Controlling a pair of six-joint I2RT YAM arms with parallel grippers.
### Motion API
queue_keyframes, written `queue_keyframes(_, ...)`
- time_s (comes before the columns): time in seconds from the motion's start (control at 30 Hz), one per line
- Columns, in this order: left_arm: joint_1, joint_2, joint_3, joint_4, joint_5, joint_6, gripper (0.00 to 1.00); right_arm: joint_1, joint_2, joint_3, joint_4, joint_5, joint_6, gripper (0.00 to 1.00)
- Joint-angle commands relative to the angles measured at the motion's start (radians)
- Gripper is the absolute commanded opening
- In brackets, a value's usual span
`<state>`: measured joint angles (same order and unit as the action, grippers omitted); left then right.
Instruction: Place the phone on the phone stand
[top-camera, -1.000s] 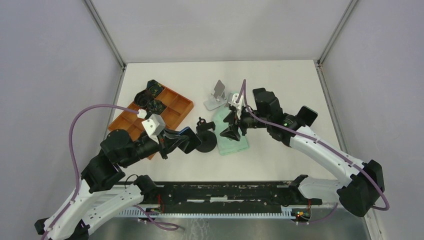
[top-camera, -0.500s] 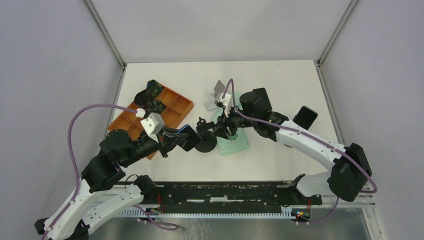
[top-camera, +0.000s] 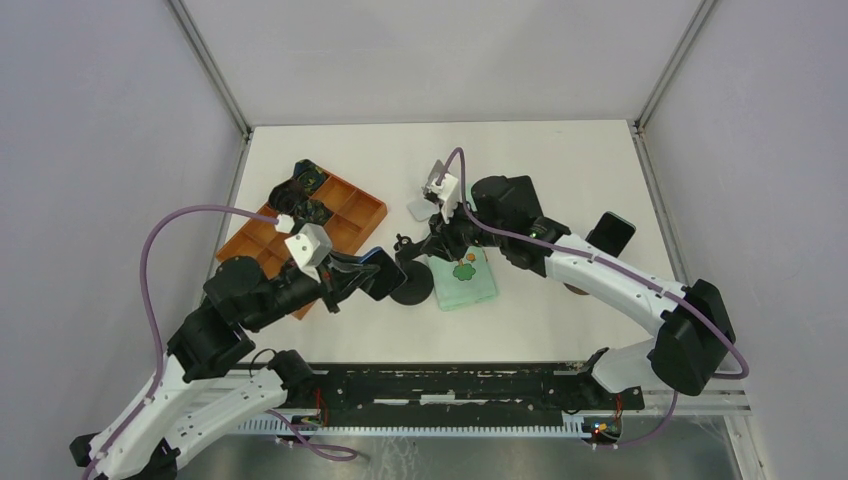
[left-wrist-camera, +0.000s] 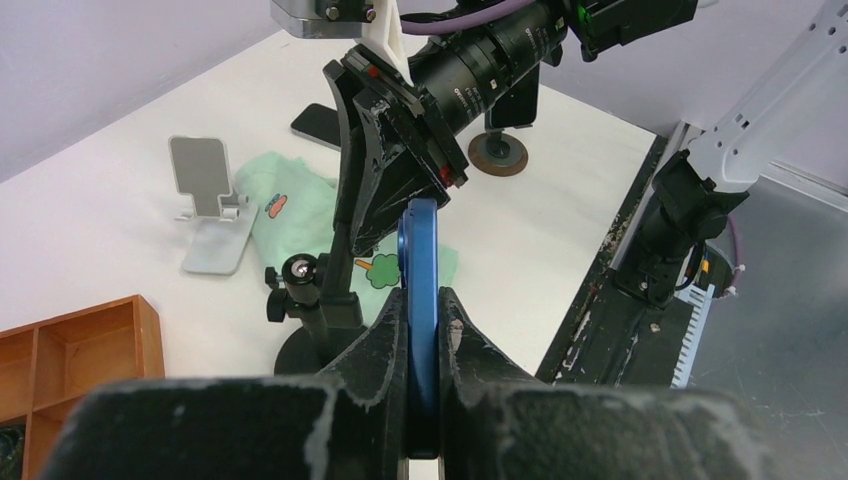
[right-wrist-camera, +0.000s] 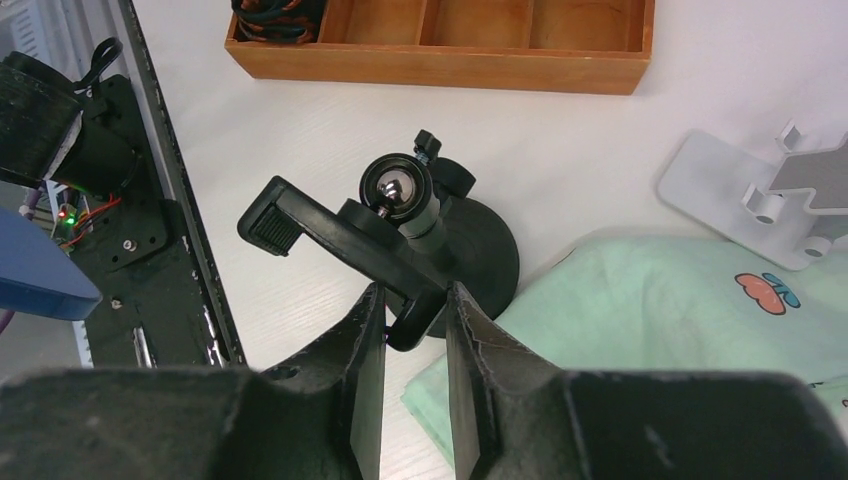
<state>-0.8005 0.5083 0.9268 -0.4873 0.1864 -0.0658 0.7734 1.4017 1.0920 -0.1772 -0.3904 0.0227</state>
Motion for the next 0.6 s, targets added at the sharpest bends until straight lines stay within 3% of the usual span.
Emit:
queue_keyframes(0.0,-0.002,0.029,0.013,0.128,0.028,-0.023,0.02,0.003,-0.014,0.041,0.0,0.06,-0.015,0.28)
queue_keyframes(0.2,-0.002,0.062,0.02,0.144,0.049,-0.019,0.02,0.003,-0.026,0.027,-0.01,0.1,-0.074,0.4)
queue_keyframes(0.57,-0.002,0.084,0.007,0.191,0.063,-0.015,0.02,0.002,-0.043,0.006,-0.004,0.113,-0.089,0.36)
